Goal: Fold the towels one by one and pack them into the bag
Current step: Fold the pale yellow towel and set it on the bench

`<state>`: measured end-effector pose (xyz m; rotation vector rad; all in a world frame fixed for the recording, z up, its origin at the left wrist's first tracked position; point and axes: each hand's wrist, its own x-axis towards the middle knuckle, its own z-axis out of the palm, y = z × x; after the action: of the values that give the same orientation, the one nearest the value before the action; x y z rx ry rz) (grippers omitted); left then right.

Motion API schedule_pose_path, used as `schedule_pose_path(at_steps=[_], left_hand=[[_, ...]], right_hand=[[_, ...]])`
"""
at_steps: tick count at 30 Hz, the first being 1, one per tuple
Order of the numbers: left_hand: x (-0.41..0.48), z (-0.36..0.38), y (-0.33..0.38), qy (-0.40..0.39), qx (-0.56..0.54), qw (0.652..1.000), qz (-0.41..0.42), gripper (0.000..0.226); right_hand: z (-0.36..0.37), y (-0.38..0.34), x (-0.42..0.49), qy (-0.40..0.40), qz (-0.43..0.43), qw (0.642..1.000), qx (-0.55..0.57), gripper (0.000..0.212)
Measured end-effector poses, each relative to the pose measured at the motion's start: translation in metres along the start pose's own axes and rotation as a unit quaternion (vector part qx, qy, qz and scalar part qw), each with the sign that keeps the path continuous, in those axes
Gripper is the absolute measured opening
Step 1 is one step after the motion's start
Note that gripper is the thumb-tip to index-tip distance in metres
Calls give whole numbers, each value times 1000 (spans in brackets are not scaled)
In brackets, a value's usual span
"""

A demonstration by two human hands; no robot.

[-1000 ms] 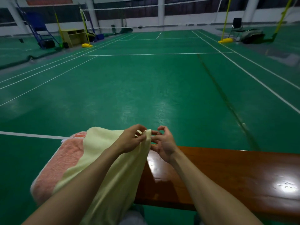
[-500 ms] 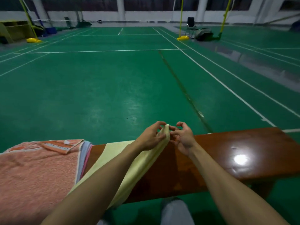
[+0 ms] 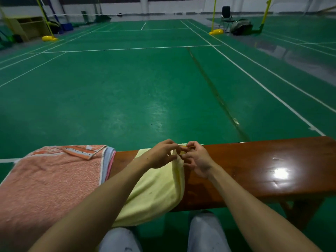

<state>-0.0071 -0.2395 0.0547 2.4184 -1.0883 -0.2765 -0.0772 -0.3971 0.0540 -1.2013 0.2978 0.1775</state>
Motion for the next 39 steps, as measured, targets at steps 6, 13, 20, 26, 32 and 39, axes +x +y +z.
schedule_pose_path(at_steps=[6, 13, 20, 26, 32, 39], left_hand=[[-27, -15, -17, -72, 102, 991, -39, 23], [-47, -23, -21, -132, 148, 980, -22, 29], [-65, -37, -36, -50, 118, 990, -64, 14], [-88, -54, -51, -15, 106, 991, -84, 12], [-105, -62, -55, 7, 100, 988, -114, 20], [-117, -68, -62, 36, 76, 989, -119, 36]], right_hand=[[28, 18, 3, -50, 12, 997, -56, 36], [45, 33, 3, -92, 35, 989, -114, 36], [47, 41, -3, -115, 5, 955, -273, 43], [39, 49, -7, -124, -26, 942, -310, 29], [43, 56, -10, -144, -31, 942, -300, 23], [42, 69, -11, -233, 47, 926, -293, 26]])
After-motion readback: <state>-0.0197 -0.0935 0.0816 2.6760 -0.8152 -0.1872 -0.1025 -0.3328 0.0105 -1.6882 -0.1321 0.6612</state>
